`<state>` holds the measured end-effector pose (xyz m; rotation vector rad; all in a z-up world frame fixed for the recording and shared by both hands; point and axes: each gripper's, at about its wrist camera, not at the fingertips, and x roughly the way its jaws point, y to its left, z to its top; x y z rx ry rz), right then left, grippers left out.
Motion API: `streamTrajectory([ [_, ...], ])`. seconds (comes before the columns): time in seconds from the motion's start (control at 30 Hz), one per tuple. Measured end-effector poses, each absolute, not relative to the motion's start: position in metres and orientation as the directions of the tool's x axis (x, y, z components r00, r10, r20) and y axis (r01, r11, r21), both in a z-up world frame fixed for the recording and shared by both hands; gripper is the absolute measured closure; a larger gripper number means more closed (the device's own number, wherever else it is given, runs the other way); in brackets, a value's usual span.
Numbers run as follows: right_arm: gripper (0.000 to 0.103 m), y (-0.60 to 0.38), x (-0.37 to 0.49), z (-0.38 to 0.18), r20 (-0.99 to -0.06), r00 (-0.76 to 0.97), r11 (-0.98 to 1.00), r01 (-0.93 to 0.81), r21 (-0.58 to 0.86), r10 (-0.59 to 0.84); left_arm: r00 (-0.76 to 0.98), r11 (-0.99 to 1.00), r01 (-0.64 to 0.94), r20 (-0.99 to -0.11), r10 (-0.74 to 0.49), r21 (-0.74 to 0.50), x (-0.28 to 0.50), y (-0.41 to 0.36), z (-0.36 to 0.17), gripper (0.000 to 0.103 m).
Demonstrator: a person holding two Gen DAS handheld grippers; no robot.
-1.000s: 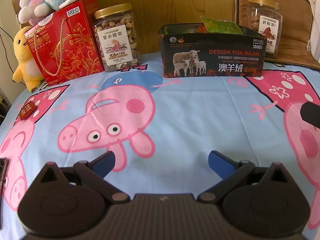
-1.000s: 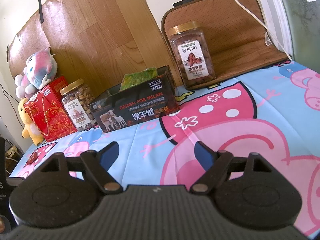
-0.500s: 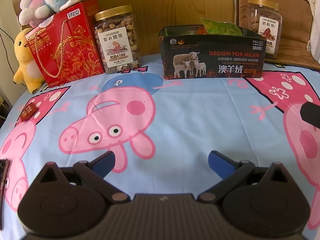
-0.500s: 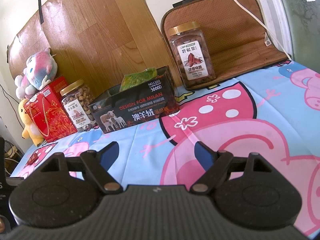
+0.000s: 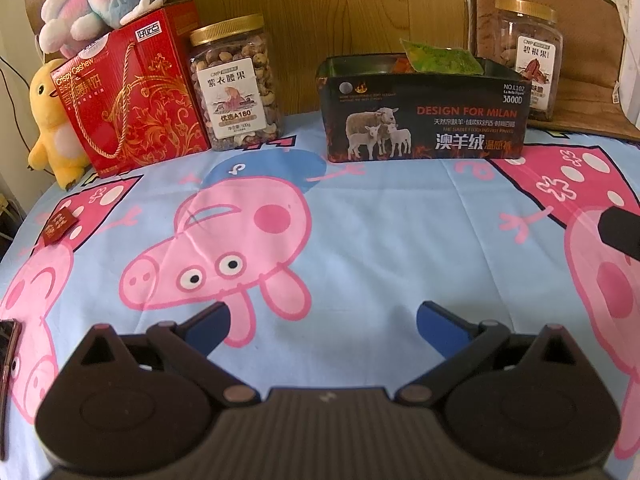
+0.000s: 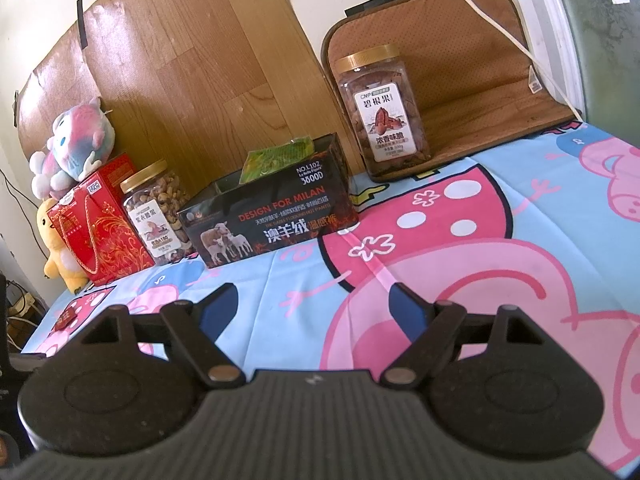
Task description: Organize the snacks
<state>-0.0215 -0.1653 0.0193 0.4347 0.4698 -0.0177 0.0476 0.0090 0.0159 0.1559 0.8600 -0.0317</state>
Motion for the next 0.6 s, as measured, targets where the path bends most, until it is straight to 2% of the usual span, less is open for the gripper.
streamTrajectory([
  [0.6,0.018,-0.1670,-0.0217,0.0198,-0.440,0.894,0.908,0.115,0.402,0.082,0.665,0.987,0.090,-0.746,0.038,0.130,0.0448,0.0063,0.0171,0.000],
])
